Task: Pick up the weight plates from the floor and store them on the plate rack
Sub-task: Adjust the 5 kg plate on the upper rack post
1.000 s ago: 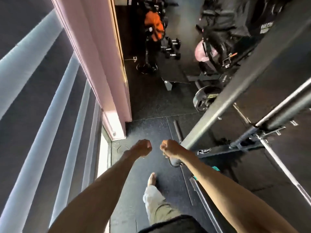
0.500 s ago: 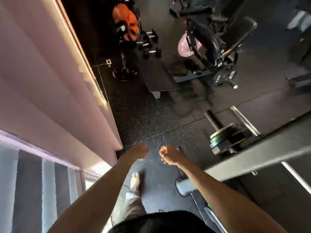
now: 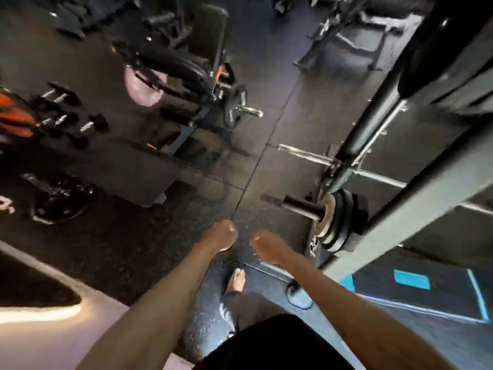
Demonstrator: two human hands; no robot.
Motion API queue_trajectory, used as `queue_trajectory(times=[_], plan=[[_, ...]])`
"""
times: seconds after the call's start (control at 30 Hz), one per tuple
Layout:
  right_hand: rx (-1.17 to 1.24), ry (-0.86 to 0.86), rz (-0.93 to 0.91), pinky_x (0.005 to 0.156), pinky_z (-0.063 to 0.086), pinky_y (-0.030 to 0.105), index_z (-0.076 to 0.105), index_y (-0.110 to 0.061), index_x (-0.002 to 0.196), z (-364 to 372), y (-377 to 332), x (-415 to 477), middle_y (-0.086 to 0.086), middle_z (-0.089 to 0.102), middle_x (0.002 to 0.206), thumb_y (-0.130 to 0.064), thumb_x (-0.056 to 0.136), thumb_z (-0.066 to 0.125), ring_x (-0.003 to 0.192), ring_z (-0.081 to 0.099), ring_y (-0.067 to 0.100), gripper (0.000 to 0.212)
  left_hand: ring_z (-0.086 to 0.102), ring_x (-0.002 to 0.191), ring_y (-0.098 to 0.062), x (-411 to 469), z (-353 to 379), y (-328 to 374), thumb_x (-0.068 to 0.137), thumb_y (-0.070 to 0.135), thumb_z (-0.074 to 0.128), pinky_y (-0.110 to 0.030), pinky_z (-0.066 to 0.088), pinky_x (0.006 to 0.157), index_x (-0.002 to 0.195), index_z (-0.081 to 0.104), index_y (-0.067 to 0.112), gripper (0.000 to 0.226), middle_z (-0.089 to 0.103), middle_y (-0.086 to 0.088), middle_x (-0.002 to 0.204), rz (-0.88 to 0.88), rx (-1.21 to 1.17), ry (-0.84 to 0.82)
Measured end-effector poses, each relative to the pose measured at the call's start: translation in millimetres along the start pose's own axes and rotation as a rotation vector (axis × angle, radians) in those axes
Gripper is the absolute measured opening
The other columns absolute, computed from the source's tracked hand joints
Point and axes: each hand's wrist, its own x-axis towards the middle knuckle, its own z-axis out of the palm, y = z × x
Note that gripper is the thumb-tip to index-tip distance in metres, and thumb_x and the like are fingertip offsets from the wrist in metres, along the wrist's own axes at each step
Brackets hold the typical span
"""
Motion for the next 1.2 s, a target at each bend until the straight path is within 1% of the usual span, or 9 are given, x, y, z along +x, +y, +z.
queue_trajectory(times=[0.13, 0.33, 0.47, 0.67, 0.73, 0.83, 0.93, 1.03, 1.2], plan=[[0.211, 0.323, 0.073, 0.085, 0.053, 0.039, 0.061, -0.009, 0.111, -46.7, -25.3, 17.9, 0.016, 0.065, 0.105, -0.025, 0.101, 0.039, 0.097, 0.063, 0.034, 0.030, 0.061, 0.111, -0.037, 57.5, -52.5, 56.0, 0.097, 0.019, 0.047, -0.036, 0.047, 0.085, 0.110, 0.066, 0.005, 0.028, 0.066, -0.019, 0.117, 0.152, 0.095, 0.078], [0.291, 0.689, 0.200, 0.081, 0.051, 0.046, 0.059, -0.007, 0.112, -102.8, -23.7, 30.4, 0.019, 0.067, 0.102, -0.022, 0.100, 0.043, 0.095, 0.064, 0.038, 0.025, 0.068, 0.085, -0.039, 164.1, -58.7, 115.0, 0.080, 0.044, 0.047, -0.041, 0.049, 0.070, 0.065, 0.056, 0.028, 0.024, 0.069, -0.022, 0.084, 0.452, 0.159, -0.145], [0.358, 0.900, 0.380, 0.078, 0.051, 0.043, 0.058, -0.011, 0.110, -113.8, -13.8, 25.0, 0.021, 0.069, 0.100, -0.026, 0.100, 0.044, 0.096, 0.065, 0.039, 0.023, 0.066, 0.100, -0.030, 155.4, -72.2, 174.0, 0.093, 0.029, 0.057, -0.034, 0.047, 0.082, 0.104, 0.067, 0.015, 0.020, 0.071, -0.014, 0.102, 0.643, 0.270, -0.278], [0.462, 1.299, 0.653, 0.083, 0.051, 0.036, 0.060, -0.018, 0.116, -102.0, -10.4, 15.7, 0.007, 0.070, 0.108, -0.027, 0.097, 0.053, 0.103, 0.065, 0.030, 0.022, 0.056, 0.120, -0.030, 165.8, -48.9, 235.4, 0.092, 0.025, 0.065, -0.030, 0.040, 0.095, 0.146, 0.039, 0.008, 0.062, 0.058, -0.018, 0.130, 0.895, 0.415, -0.510], [0.559, 1.399, 0.789, 0.076, 0.049, 0.037, 0.052, -0.019, 0.116, -94.8, -16.4, 15.5, 0.006, 0.070, 0.108, -0.029, 0.095, 0.057, 0.100, 0.066, 0.032, 0.024, 0.052, 0.127, -0.028, 171.2, -42.3, 250.6, 0.090, 0.029, 0.069, -0.028, 0.038, 0.100, 0.150, 0.031, 0.009, 0.074, 0.052, -0.019, 0.139, 0.958, 0.440, -0.617], [0.754, 1.484, 1.089, 0.069, 0.042, 0.037, 0.043, -0.016, 0.115, -83.4, -29.3, 19.8, 0.012, 0.069, 0.106, -0.039, 0.096, 0.055, 0.098, 0.065, 0.036, 0.032, 0.050, 0.131, -0.027, 179.0, -29.2, 266.2, 0.089, 0.037, 0.070, -0.026, 0.036, 0.103, 0.153, 0.020, 0.006, 0.087, 0.053, -0.020, 0.140, 0.946, 0.452, -0.773], [1.099, 1.523, 1.274, 0.079, 0.040, 0.037, 0.038, -0.014, 0.129, -73.6, -37.8, 32.9, 0.014, 0.061, 0.124, -0.050, 0.094, 0.057, 0.114, 0.059, 0.035, 0.054, 0.040, 0.139, -0.024, 174.9, -26.3, 277.6, 0.092, 0.042, 0.064, -0.024, 0.030, 0.109, 0.154, 0.016, 0.005, 0.087, 0.044, -0.010, 0.148, 0.839, 0.371, -0.917], [1.455, 1.566, 1.231, 0.102, 0.037, 0.038, 0.018, -0.004, 0.151, -83.1, -38.0, 43.5, 0.020, 0.042, 0.148, -0.051, 0.094, 0.057, 0.135, 0.043, 0.035, 0.083, 0.037, 0.140, -0.029, 173.6, -22.6, 286.2, 0.091, 0.052, 0.060, -0.045, 0.034, 0.115, 0.155, 0.015, 0.006, 0.091, 0.035, -0.012, 0.154, 0.692, 0.284, -1.024], [1.828, 1.689, 1.091, 0.110, 0.039, 0.048, 0.004, -0.004, 0.155, -97.3, -26.2, 46.8, 0.022, 0.030, 0.155, -0.068, 0.090, 0.048, 0.138, 0.040, 0.038, 0.102, 0.025, 0.147, -0.034, 176.4, -7.8, 296.6, 0.077, 0.075, 0.057, -0.049, 0.022, 0.120, 0.157, -0.004, 0.013, 0.118, 0.024, -0.015, 0.160, 0.606, 0.256, -1.105]])
